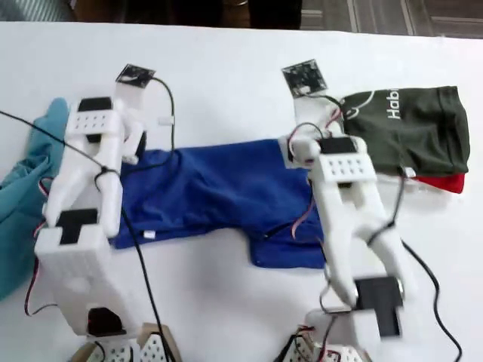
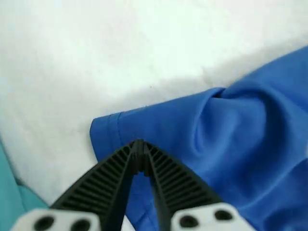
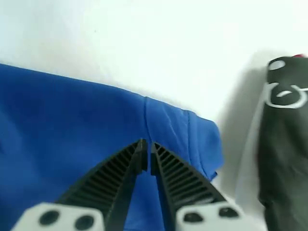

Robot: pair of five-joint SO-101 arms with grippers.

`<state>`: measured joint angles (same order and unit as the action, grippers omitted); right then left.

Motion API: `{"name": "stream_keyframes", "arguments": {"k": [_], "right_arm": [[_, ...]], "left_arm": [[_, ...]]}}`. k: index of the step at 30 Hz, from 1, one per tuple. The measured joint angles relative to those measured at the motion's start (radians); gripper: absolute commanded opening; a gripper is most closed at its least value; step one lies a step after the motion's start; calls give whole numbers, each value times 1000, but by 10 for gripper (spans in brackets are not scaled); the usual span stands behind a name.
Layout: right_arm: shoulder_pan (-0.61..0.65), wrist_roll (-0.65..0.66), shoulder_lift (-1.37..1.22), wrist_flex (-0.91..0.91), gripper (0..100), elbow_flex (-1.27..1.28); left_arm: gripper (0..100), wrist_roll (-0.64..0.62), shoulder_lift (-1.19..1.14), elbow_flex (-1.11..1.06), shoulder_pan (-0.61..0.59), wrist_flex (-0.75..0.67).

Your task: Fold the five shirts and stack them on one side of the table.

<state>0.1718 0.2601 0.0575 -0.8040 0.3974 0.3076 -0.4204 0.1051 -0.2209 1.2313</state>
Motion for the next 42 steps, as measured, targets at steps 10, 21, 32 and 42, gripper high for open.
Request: {"name": "stream_keyframes", "arguments": {"k": [10, 21, 32, 42], "right_arm": [[26, 2, -342, 9, 21, -219], [-57, 2, -611, -3, 21, -451], [-60, 2, -620, -167, 21, -603], [-60, 2, -471, -255, 22, -557]], "left_arm": [[27, 0, -152, 74, -8, 32], [27, -3, -313, 334, -92, 106], [27, 18, -624, 934, -64, 390], [27, 18, -689, 1250, -48, 539]]}}
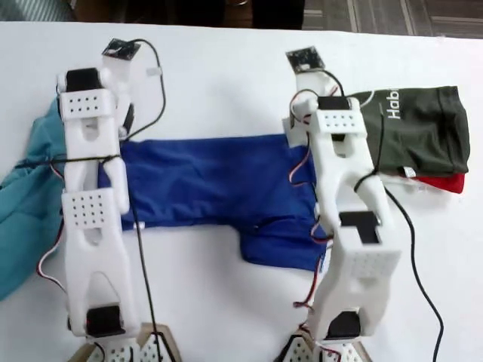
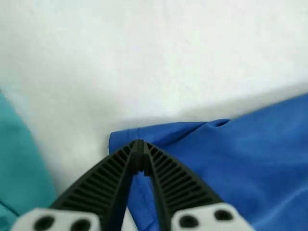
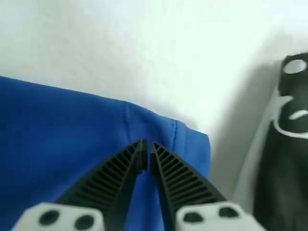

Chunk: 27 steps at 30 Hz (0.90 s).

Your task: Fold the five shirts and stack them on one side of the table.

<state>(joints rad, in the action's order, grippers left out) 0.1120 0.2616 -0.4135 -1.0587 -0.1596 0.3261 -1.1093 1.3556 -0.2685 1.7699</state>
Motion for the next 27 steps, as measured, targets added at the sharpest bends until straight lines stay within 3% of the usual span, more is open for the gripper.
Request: {"name": "stream_keyframes", "arguments": {"k": [9, 17, 27], "right_arm": [[44, 0, 299, 57, 22, 262], [43, 0, 443, 64, 22, 407], [48, 0, 770, 55, 21, 617]], "left_arm": [[27, 0, 290, -219, 9, 0], [27, 0, 405, -393, -6, 0], [27, 0, 802, -738, -14, -8]]}}
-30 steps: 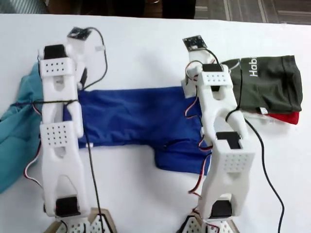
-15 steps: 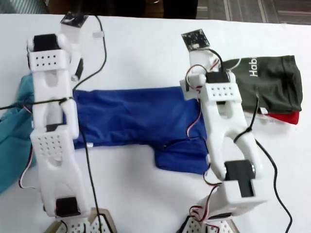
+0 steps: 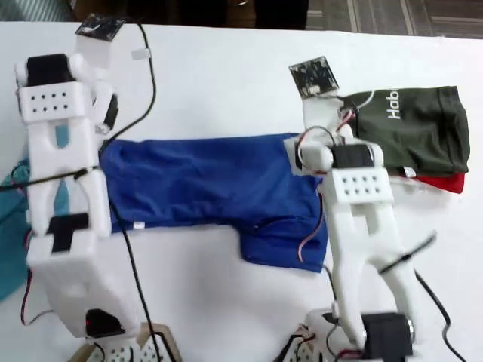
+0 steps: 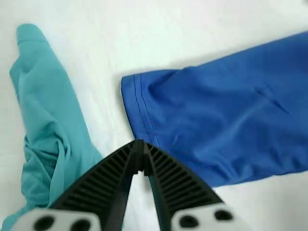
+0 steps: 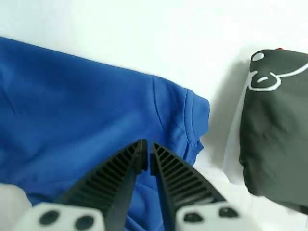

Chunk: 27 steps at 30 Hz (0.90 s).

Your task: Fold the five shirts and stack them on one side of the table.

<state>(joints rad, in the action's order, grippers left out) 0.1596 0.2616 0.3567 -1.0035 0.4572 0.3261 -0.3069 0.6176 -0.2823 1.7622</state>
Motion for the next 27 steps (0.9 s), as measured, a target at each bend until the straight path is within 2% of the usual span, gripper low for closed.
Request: {"name": "stream_keyframes", "arguments": {"k": [8, 16, 22, 27], "right_arm": [[0, 0, 163, -32, 21, 94], [32, 0, 193, -40, 21, 204], [147, 0, 195, 51, 21, 345], [176, 31, 195, 158, 21, 462]], "left_arm": [[27, 20, 285, -440, -12, -183], [27, 28, 539, -867, -12, -397], [27, 28, 631, -1186, -14, -565], [27, 28, 706, -1425, -48, -732]]}}
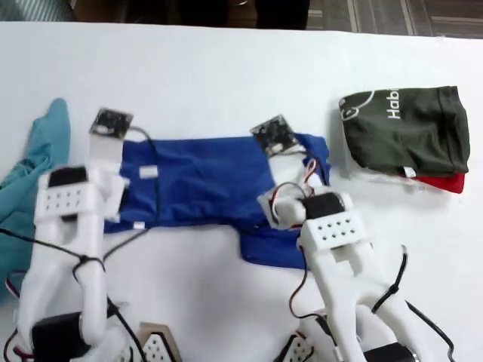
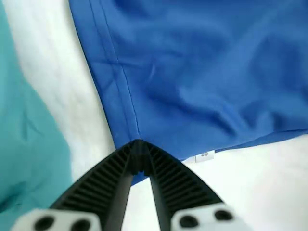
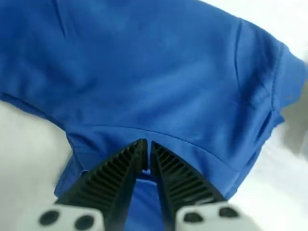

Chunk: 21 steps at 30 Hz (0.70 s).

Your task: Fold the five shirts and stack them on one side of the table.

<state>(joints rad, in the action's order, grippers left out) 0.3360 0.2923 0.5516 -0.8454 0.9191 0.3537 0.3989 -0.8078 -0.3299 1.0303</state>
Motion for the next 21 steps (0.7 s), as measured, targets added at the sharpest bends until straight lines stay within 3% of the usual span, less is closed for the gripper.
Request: {"name": "stream_keyframes", "arguments": {"k": [9, 21], "right_arm": [[2, 60, 0, 101, 21, 48], [-9, 60, -219, 181, 21, 48]], "left_arm": [[27, -5, 38, -247, -2, -213], [27, -103, 44, -310, -2, -298]]}}
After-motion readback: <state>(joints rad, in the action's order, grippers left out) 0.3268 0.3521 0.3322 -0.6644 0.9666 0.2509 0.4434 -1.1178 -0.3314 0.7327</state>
